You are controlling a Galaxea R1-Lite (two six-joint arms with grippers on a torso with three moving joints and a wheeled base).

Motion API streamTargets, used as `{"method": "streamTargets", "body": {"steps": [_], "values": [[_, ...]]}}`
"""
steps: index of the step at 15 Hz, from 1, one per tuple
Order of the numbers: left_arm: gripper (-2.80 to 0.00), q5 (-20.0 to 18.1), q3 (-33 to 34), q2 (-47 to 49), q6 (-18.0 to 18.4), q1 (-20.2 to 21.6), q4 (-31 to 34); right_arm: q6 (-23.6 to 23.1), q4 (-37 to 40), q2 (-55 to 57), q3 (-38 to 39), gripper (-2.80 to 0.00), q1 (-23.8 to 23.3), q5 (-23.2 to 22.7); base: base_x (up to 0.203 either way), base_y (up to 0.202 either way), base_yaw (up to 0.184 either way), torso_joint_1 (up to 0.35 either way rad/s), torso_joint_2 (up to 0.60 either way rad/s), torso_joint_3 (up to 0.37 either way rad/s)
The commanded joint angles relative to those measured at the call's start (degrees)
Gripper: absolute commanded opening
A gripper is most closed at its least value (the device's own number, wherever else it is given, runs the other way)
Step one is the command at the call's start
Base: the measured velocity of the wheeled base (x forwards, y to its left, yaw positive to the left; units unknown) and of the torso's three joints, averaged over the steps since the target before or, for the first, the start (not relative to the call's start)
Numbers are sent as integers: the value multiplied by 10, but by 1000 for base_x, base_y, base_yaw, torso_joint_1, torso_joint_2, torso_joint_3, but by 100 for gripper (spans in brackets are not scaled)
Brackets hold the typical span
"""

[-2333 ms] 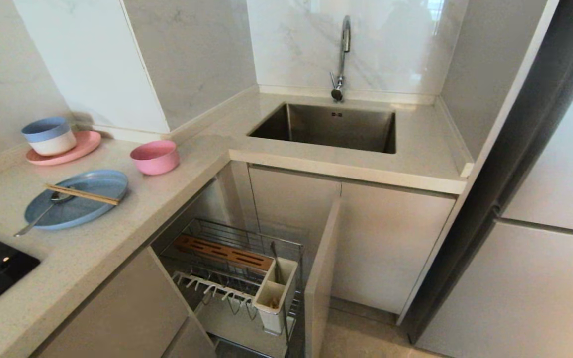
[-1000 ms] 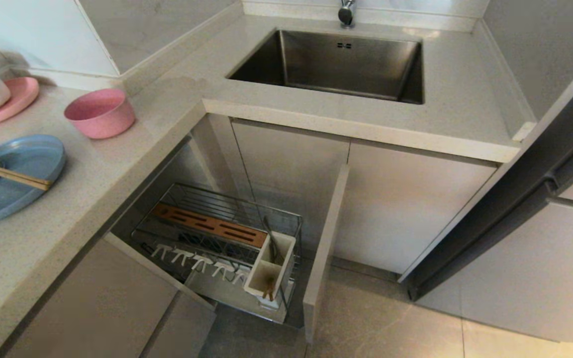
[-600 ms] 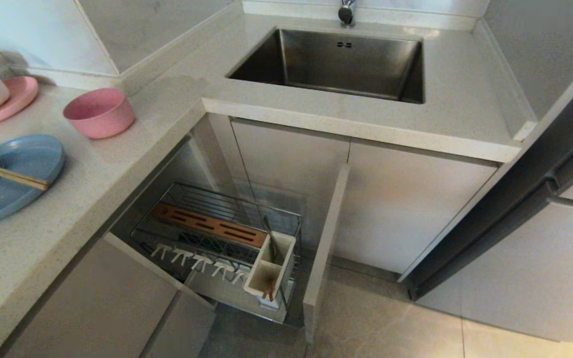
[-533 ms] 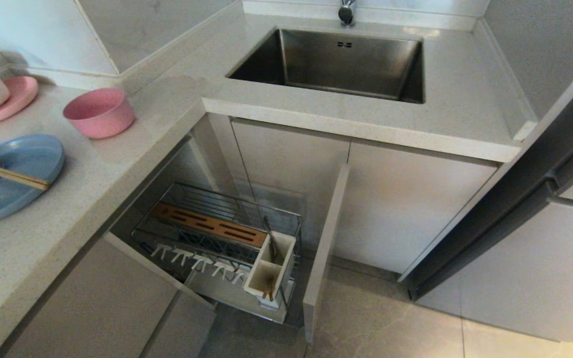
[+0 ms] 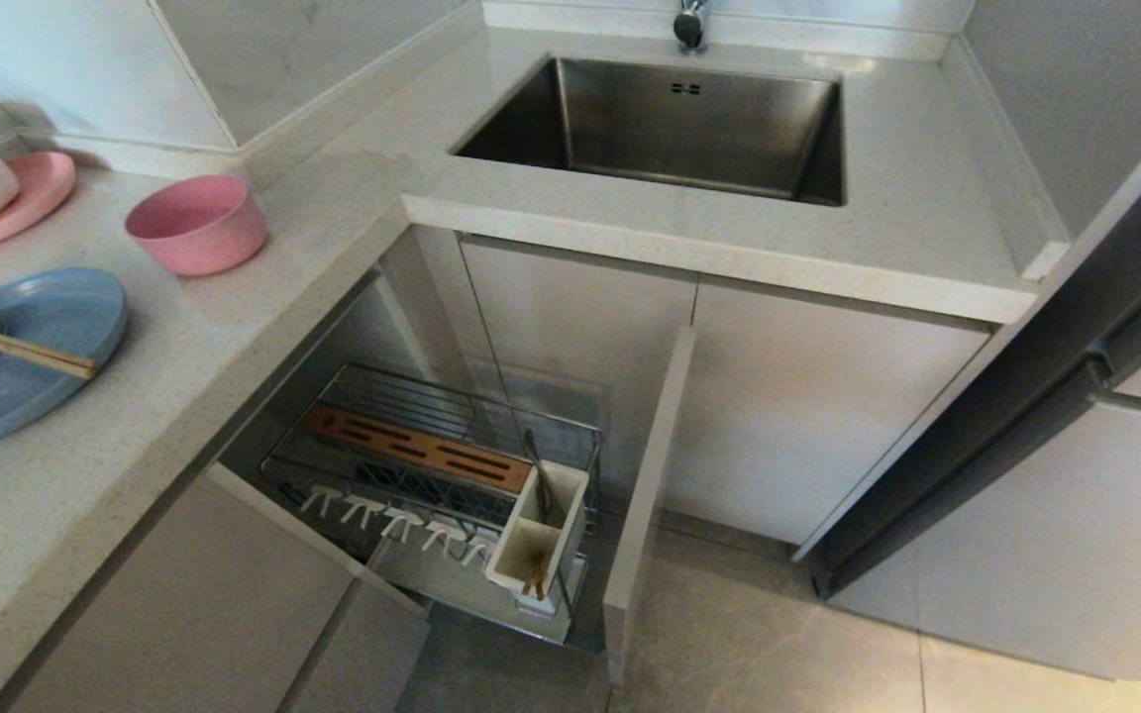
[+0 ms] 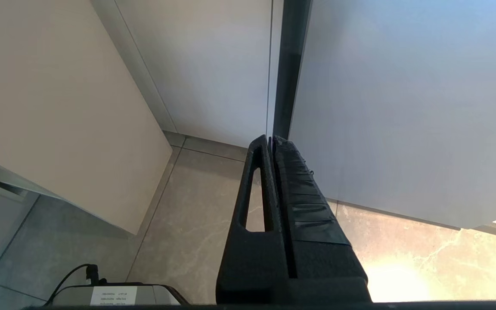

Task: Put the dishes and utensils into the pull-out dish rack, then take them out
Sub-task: Pick up the bowl and place it in the cupboard

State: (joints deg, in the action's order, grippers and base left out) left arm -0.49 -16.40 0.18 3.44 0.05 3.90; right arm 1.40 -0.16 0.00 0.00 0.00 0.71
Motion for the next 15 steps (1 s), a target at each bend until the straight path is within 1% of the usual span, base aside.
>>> {"method": "streamTargets", "body": {"steps": [1, 2, 3, 5, 7, 9, 10, 12, 15], "values": [[-280, 3, -95, 12, 18, 1, 41, 0, 0, 1, 0, -280, 0, 0, 0, 0, 0, 0, 0, 0], [-280, 8, -156, 30, 41, 1, 74, 0, 0, 0, 0, -280, 0, 0, 0, 0, 0, 0, 0, 0], [-280, 12, -199, 62, 64, 1, 91, 0, 0, 0, 0, -280, 0, 0, 0, 0, 0, 0, 0, 0], [-280, 23, -278, 167, 91, 2, 90, 0, 0, 0, 0, -280, 0, 0, 0, 0, 0, 0, 0, 0], [-280, 36, -385, 279, 104, -5, 76, 0, 0, 1, 0, -280, 0, 0, 0, 0, 0, 0, 0, 0], [-280, 57, -472, 380, 99, -15, 66, 0, 0, 0, 0, -280, 0, 0, 0, 0, 0, 0, 0, 0], [-280, 64, -502, 428, 92, -16, 61, 0, 0, 1, 0, -280, 0, 0, 0, 0, 0, 0, 0, 0], [-280, 72, -551, 512, 74, -9, 52, 0, 0, 0, 0, -280, 0, 0, 0, 0, 0, 0, 0, 0], [-280, 77, -659, 674, 48, -3, 56, 0, 0, 0, 0, -280, 0, 0, 0, 0, 0, 0, 0, 0]]}}
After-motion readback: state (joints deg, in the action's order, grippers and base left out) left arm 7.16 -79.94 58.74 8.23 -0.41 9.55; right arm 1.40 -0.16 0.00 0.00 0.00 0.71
